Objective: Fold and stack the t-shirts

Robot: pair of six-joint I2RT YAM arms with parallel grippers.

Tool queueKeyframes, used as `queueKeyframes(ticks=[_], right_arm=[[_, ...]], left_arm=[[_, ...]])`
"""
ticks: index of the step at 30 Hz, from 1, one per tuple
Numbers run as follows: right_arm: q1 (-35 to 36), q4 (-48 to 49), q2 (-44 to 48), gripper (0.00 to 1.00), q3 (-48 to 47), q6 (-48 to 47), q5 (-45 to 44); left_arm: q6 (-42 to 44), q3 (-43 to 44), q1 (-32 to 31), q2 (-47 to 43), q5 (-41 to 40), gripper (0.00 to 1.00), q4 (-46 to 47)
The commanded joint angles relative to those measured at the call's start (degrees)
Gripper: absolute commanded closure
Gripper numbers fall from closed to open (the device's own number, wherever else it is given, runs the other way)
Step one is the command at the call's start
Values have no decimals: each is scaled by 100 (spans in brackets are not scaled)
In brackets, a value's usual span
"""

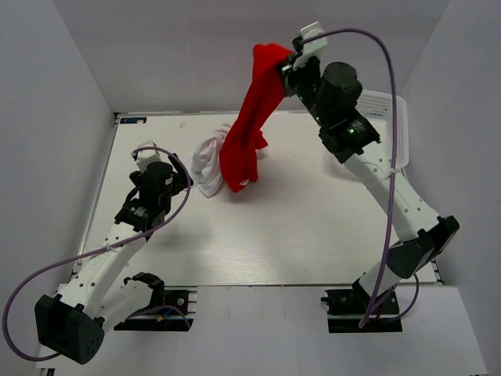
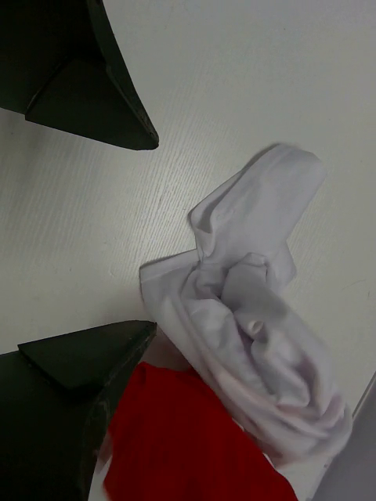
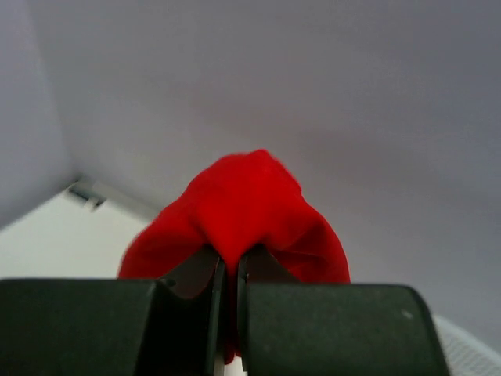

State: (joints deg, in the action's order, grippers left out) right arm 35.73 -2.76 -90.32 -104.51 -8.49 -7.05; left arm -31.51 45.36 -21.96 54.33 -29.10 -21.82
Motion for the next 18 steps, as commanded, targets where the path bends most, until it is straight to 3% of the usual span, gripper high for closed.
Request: queueKeyframes(ticks=[1,5,6,8,10,13,18], right_arm=[[-65,1136,-125,100,-376,-729,-1490],[-153,2831,-731,100,-1393,-2056,-2800],[-197,3060,-1263,100,-1632,-2304,-3167],[-407,3397,-1680,100,-3085,-2954,-3329],[-592,3875,-2226,100,-3636,-3324,-3294],[-997,4171,-1964,100,-3227,-3379,-3013],[-1954,3881,-1541,100,-2671,-2395,-2820]], left_arm=[[13,51,16,-71,54,0,99],[13,51,16,-71,54,0,99],[13,51,16,-71,54,0,99],[13,104,16,-71,54,0,38],[13,104,16,-71,54,0,38],[13,51,16,-71,54,0,91],[13,104,16,113,54,0,91]])
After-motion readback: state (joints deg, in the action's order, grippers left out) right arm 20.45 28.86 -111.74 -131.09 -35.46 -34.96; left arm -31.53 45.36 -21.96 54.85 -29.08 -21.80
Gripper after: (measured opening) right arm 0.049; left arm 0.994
